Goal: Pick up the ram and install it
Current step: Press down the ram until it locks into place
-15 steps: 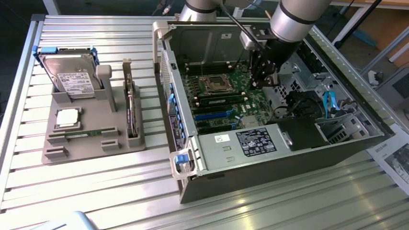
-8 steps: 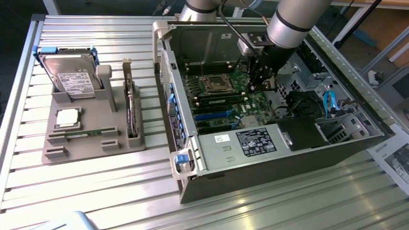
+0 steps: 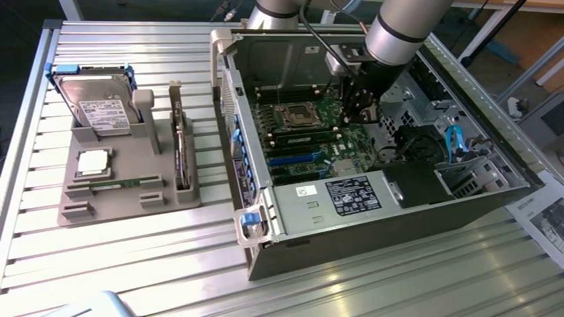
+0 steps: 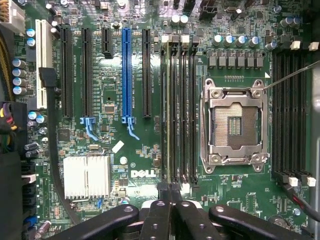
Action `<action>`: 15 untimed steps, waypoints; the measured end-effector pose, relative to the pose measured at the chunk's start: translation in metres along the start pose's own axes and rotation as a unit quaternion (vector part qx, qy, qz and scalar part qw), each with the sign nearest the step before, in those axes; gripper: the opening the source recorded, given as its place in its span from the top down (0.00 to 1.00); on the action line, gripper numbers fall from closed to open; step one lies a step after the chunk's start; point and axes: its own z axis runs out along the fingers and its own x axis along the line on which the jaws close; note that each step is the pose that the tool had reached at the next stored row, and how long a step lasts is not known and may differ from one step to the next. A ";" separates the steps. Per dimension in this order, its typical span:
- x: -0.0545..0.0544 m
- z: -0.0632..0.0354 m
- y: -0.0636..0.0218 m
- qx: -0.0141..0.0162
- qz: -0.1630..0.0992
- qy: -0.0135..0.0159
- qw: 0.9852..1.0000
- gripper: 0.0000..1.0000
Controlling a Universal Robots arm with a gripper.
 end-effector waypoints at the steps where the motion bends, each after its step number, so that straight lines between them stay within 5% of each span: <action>1: -0.002 0.0008 0.0009 0.000 0.000 0.000 1.000 0.90; 8: -0.001 0.0063 0.0103 0.000 0.000 0.000 1.000 0.90; 15: -0.001 0.0070 0.0087 0.001 0.000 0.000 1.000 0.90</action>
